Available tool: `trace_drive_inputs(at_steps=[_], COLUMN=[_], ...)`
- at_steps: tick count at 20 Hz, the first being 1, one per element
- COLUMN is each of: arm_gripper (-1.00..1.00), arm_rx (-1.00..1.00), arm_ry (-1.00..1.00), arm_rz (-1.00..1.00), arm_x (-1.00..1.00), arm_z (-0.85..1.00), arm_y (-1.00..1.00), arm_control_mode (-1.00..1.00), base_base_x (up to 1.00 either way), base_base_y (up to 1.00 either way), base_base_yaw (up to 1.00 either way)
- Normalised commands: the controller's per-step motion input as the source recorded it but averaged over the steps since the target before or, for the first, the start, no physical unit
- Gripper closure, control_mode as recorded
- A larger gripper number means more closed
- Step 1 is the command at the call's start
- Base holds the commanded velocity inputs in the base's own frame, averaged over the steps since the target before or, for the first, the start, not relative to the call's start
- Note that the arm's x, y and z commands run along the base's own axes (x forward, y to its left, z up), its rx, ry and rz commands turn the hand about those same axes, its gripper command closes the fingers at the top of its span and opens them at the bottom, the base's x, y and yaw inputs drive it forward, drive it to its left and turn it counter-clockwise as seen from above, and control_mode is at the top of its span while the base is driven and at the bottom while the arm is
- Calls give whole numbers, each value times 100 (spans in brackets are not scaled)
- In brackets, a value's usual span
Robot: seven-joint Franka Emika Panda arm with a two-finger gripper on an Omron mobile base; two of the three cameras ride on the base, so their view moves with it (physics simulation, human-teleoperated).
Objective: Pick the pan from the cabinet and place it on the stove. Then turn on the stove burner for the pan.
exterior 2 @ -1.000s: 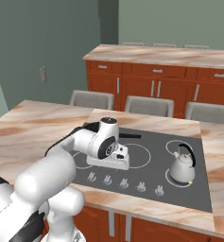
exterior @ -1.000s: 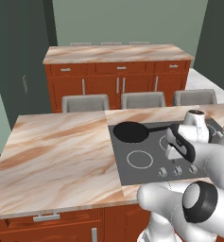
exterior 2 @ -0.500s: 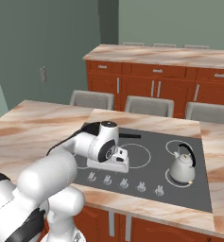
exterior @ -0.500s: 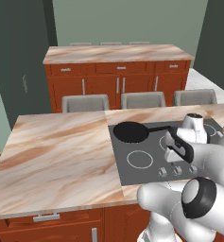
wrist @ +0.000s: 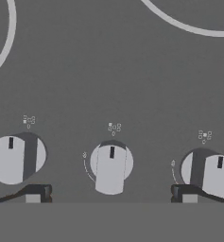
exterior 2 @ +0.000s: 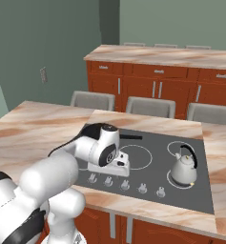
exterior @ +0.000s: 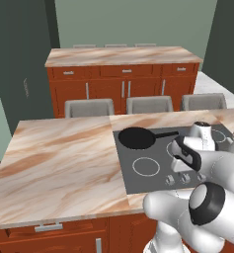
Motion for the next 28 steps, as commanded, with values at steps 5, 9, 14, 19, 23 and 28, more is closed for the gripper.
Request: trace_drive_inputs(at_steps=[5, 9, 14, 19, 23, 28], arm_gripper=[-100, -100, -100, -100, -100, -100], arm_rx=[0, 0, 0, 0, 0, 0], arm_ry=[1, 0, 0, 0, 0, 0], arm_rz=[0, 0, 0, 0, 0, 0], arm_x=[0, 0, 0, 0, 0, 0], arm_z=[-16, -15, -12, -8, -7, -11], arm_y=[1, 0, 0, 0, 1, 2], arm_control_mode=[-100, -100, -100, -100, -100, -100], base_base_x=[0, 0, 0, 0, 0, 0], base_base_y=[0, 0, 0, 0, 0, 0], base_base_yaw=[0, 0, 0, 0, 0, 0])
